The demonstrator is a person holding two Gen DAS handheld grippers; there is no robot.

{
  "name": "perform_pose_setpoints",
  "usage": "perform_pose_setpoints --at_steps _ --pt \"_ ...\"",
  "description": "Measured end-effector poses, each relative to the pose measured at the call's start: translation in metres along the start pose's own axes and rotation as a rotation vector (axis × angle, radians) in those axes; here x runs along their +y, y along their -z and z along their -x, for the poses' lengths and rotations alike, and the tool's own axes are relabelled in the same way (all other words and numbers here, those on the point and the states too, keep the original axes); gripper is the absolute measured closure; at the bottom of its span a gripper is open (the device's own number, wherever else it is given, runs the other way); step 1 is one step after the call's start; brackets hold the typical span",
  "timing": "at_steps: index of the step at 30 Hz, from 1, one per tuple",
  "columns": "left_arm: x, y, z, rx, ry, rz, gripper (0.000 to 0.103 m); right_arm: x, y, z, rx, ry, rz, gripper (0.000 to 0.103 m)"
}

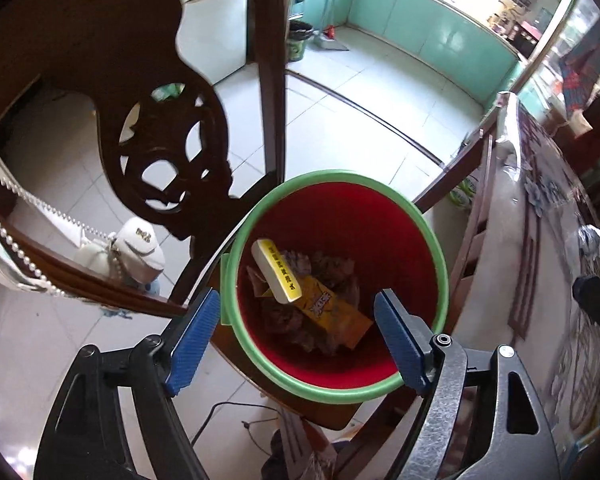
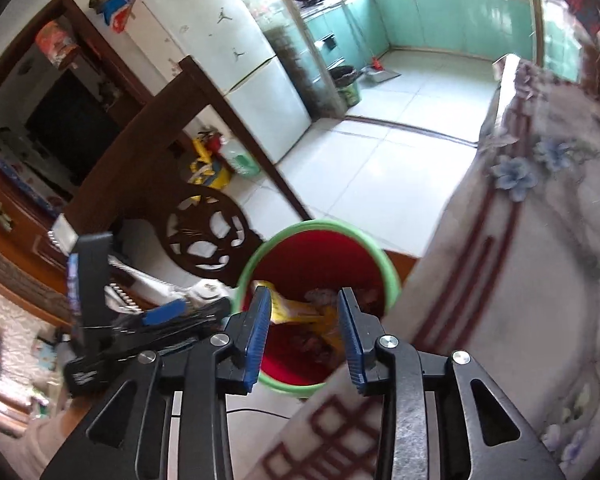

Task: Collect trash
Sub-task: 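Grasp white crumpled paper with the left tool while the right tool grasps a white-blue wrapper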

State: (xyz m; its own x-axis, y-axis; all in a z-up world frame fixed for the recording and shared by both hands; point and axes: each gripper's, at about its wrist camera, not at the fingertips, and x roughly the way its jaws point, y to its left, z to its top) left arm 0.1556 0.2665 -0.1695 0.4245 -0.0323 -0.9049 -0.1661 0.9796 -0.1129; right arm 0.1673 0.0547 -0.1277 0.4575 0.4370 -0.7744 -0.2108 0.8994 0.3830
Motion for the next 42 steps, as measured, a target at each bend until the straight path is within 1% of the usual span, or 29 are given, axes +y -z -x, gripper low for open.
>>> perform_pose_setpoints --at_steps 2,7,8,10,12,13,15,17,18,20,22,24,26,28,31,33,34,38,39,41,42 --pt "-0.009 0.000 0.006 -0.015 0.010 -0.029 0.024 -0.015 0.003 0.014 -0.021 0.057 -0.016 0.061" --pt "-0.049 -0.001 0.024 -0.055 0.057 -0.138 0.023 -0.084 0.015 0.067 -0.095 0.244 -0.093 0.054" --pt "-0.061 0.000 0.027 -0.062 0.073 -0.172 0.023 -0.107 0.018 0.084 -0.113 0.299 -0.121 0.052" --pt "-0.081 0.000 0.032 -0.070 0.105 -0.225 0.023 -0.146 0.022 0.111 -0.136 0.370 -0.185 0.050" --pt "-0.106 0.000 0.038 -0.071 0.148 -0.263 0.023 -0.185 0.025 0.136 -0.159 0.410 -0.271 0.048" --pt "-0.116 0.001 0.039 -0.070 0.165 -0.273 0.023 -0.209 0.028 0.151 -0.178 0.429 -0.329 0.045" --pt "-0.138 0.002 0.042 -0.069 0.193 -0.297 0.022 -0.246 0.032 0.174 -0.231 0.487 -0.410 0.045" --pt "-0.163 0.005 0.044 -0.077 0.206 -0.331 0.022 -0.281 0.036 0.191 -0.263 0.546 -0.454 0.043" --pt "-0.177 0.007 0.044 -0.076 0.214 -0.345 0.022 -0.294 0.036 0.193 -0.257 0.561 -0.466 0.043" --pt "-0.198 0.012 0.043 -0.063 0.235 -0.353 0.022 -0.321 0.036 0.195 -0.236 0.572 -0.490 0.043" --pt "-0.217 0.016 0.044 -0.052 0.247 -0.358 0.022 -0.346 0.033 0.193 -0.254 0.586 -0.504 0.043" --pt "-0.239 0.019 0.047 -0.048 0.261 -0.364 0.022 -0.368 0.031 0.189 -0.252 0.593 -0.520 0.042" --pt "-0.255 0.023 0.050 -0.054 0.267 -0.369 0.022 -0.394 0.027 0.176 -0.213 0.569 -0.569 0.042" --pt "-0.271 0.023 0.054 -0.062 0.268 -0.370 0.022 -0.412 0.031 0.166 -0.193 0.532 -0.619 0.042" --pt "-0.295 0.019 0.057 -0.083 0.269 -0.363 0.022 -0.426 0.034 0.152 -0.170 0.511 -0.643 0.042" --pt "-0.312 0.014 0.055 -0.090 0.272 -0.360 0.021 -0.434 0.036 0.142 -0.136 0.512 -0.636 0.042" --pt "-0.321 0.013 0.054 -0.093 0.271 -0.361 0.021 -0.438 0.037 0.138 -0.122 0.498 -0.634 0.042" --pt "-0.367 0.006 0.039 -0.084 0.269 -0.400 0.021 -0.445 0.043 0.137 -0.134 0.484 -0.615 0.043" --pt "-0.380 0.004 0.032 -0.078 0.270 -0.413 0.021 -0.445 0.043 0.137 -0.127 0.476 -0.599 0.046" --pt "-0.400 0.003 0.022 -0.070 0.269 -0.430 0.021 -0.446 0.041 0.136 -0.106 0.457 -0.567 0.072" --pt "-0.411 0.002 0.015 -0.062 0.268 -0.437 0.021 -0.446 0.042 0.136 -0.100 0.451 -0.556 0.079"
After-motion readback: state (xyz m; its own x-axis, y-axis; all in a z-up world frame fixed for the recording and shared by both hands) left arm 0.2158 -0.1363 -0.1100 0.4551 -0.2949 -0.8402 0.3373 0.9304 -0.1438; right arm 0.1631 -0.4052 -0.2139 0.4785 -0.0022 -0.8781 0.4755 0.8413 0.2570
